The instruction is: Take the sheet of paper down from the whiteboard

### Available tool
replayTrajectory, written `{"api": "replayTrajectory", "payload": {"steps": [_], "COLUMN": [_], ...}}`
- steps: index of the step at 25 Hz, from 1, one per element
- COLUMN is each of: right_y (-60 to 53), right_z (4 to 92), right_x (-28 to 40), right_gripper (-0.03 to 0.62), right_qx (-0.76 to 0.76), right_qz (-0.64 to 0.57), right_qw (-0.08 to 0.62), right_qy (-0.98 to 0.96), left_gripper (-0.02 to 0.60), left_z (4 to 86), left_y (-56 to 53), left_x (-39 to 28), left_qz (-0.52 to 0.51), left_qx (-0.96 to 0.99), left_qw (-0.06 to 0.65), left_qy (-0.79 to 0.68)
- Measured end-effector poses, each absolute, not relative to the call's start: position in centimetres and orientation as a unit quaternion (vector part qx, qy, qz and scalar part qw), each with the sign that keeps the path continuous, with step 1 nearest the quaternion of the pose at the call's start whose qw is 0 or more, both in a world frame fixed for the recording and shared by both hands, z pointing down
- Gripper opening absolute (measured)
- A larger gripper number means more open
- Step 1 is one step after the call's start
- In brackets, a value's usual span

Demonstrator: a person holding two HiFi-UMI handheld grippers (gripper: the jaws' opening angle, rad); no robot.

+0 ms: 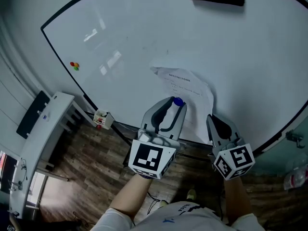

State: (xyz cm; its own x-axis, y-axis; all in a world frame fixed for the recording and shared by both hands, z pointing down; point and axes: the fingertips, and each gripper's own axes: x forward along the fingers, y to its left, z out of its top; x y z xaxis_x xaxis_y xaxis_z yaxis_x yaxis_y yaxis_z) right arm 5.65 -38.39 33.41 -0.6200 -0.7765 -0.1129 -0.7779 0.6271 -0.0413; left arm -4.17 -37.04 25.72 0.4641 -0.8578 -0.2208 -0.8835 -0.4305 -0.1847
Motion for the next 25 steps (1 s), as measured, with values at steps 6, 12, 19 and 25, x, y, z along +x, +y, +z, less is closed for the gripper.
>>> {"api": "replayTrajectory", "payload": {"steps": [6, 12, 19, 25], "right_y": [-34.5, -32.0, -30.3, -30.0], "right_z": [35.1, 36.7, 37.3, 37.2], "right_x": [2.6, 0.4, -1.5, -2.7], "right_gripper": [0.014, 0.014, 0.014, 0.014], "right_qx": [-0.429, -0.429, -0.415, -0.414], "right_qz": [-0.01, -0.025, -0.035, -0.034], "right_qw": [0.044, 0.037, 0.035, 0.019], "right_qy": [0.902, 0.902, 0.909, 0.91], "left_gripper": [0.13, 0.13, 0.13, 0.13], "left_z": [28.8, 31.5, 34.7, 34.4], "left_y": [-33.0, -30.7, -29.5, -29.2], "left_x": [-8.6, -12.5, -15.4, -17.1], "left_qz": [0.051, 0.066, 0.061, 0.059], "left_qx": [-0.848, -0.849, -0.844, -0.841], "left_qw": [0.111, 0.073, 0.041, 0.034], "left_qy": [0.516, 0.519, 0.532, 0.537]}}
